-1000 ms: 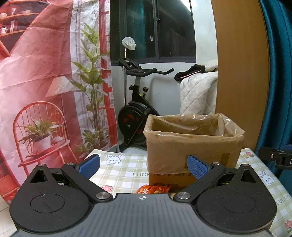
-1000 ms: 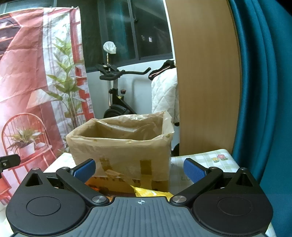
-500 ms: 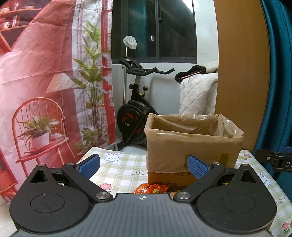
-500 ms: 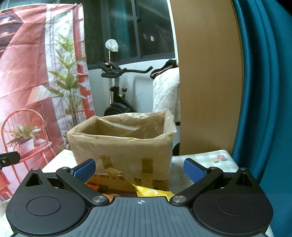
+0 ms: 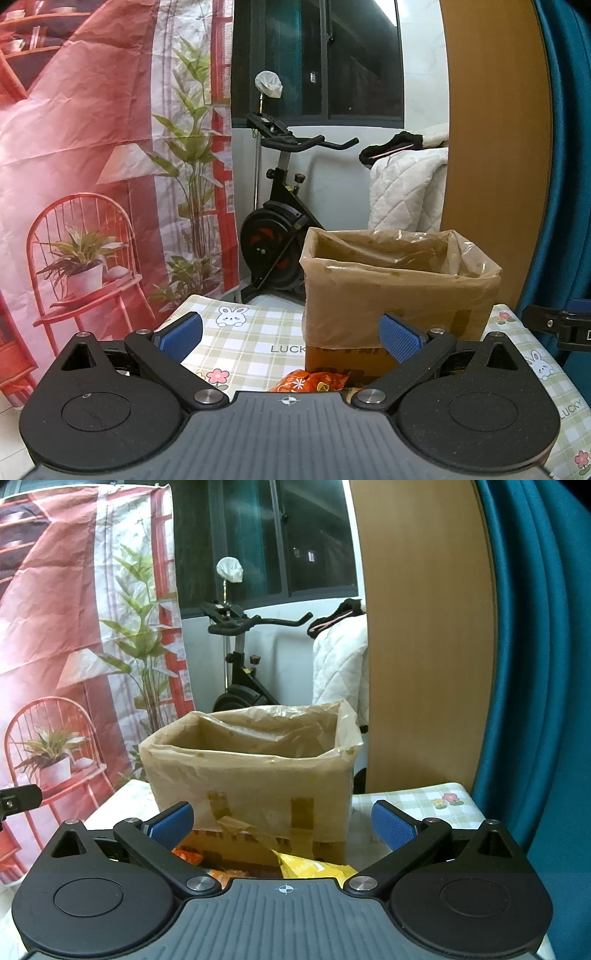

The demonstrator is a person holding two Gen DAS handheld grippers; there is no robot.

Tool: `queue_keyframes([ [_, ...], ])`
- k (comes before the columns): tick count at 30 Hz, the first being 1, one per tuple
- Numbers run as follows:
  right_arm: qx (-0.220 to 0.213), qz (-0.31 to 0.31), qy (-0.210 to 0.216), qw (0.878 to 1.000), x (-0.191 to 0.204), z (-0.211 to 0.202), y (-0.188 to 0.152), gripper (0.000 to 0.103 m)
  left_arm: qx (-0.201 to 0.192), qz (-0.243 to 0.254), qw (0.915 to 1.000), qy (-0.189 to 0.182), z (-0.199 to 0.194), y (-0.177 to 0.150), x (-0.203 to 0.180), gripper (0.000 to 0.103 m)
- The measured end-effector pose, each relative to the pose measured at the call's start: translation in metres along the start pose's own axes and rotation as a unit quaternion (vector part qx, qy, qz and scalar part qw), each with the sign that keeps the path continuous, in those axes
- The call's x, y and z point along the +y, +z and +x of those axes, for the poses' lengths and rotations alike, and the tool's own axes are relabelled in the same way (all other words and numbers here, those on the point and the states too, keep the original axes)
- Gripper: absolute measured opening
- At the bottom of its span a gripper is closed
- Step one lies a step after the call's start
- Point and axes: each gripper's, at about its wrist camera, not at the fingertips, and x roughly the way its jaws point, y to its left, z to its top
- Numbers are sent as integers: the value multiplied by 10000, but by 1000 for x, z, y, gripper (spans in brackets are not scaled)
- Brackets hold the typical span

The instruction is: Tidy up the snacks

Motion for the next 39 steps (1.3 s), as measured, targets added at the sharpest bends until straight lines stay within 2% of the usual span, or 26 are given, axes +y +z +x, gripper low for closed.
queue_keyframes([
  [4,-16,-13,29,10000,2,1,-2,103,-88,-135,9998,122,1,-4,3,102],
  [10,-107,-82,75,9999,7,6,-10,103,-239,-88,9996,131,3,-11,6,102],
  [14,-101,-321,-58,9994,17,11,-21,103,-127,-244,9996,37,12,-22,15,102],
  [19,-100,-249,229,9994,24,17,-50,103,63,-170,9998,-23,25,-41,25,102],
  [22,-90,-492,338,9982,32,24,-68,103,180,-79,9998,-94,33,-54,29,102],
  [26,113,-604,481,9970,40,37,-87,103,454,-180,9987,-152,46,-70,36,101],
  [28,178,-721,570,9956,46,41,-94,103,517,-196,9983,-165,49,-76,39,95],
  [30,319,-876,655,9935,53,45,-102,103,563,-114,9982,-148,53,-79,39,94],
  [34,490,-745,617,9941,53,51,-107,103,509,-17,9982,-308,51,-86,37,94],
  [37,429,-614,411,9963,43,50,-102,103,515,-48,9972,-542,52,-86,35,94],
  [39,371,-544,419,9969,35,48,-99,103,535,-110,9967,-599,54,-87,34,92],
])
